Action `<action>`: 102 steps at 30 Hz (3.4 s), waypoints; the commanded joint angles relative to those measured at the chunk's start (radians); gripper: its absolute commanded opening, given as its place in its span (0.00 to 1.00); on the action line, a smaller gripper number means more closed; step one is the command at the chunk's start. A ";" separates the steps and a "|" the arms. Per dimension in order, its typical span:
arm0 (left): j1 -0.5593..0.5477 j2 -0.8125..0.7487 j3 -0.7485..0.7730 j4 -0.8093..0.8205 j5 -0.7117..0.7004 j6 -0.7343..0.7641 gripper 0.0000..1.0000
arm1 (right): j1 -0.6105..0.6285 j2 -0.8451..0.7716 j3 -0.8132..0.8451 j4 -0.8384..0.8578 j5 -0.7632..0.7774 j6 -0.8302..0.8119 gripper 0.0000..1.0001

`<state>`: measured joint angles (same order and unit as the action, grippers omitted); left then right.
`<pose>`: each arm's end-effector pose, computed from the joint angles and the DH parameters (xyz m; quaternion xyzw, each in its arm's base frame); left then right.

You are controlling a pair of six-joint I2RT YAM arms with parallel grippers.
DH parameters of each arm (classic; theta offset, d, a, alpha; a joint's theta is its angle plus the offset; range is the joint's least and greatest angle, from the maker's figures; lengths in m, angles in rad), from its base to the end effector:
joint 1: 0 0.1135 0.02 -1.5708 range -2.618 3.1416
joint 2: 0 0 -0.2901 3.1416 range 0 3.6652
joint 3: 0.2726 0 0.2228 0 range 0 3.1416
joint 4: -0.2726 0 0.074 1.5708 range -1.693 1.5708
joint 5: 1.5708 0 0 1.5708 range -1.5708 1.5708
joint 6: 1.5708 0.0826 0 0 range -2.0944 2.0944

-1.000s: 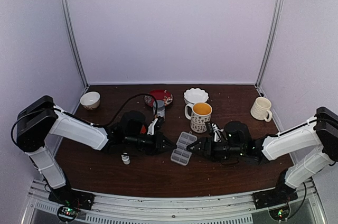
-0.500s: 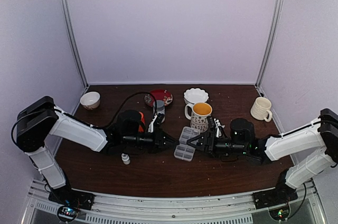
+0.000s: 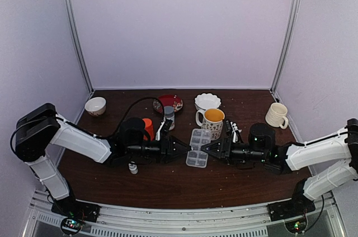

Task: Sort the pills into containers
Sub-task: Pass from the right arm to the left

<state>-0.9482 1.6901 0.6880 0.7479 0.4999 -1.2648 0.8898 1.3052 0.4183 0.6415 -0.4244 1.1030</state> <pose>0.1792 -0.3175 0.2162 0.0286 0.7807 -0.6176 0.0905 0.1440 0.2317 0.2287 -0.0468 0.7801 0.5951 0.1874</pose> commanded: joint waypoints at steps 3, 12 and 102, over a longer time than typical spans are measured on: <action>-0.002 -0.028 -0.008 0.097 0.012 0.024 0.65 | 0.001 -0.037 0.029 -0.006 -0.040 -0.031 0.18; -0.002 0.018 0.042 0.137 0.074 0.012 0.61 | 0.003 -0.022 0.046 0.039 -0.084 -0.021 0.18; 0.003 0.100 -0.018 0.596 0.164 -0.251 0.05 | 0.000 -0.209 0.109 -0.192 -0.100 -0.101 0.52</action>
<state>-0.9398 1.7882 0.6720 1.2797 0.6514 -1.5177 0.8913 1.0821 0.5011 0.4446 -0.4984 1.0126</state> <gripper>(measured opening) 0.210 0.557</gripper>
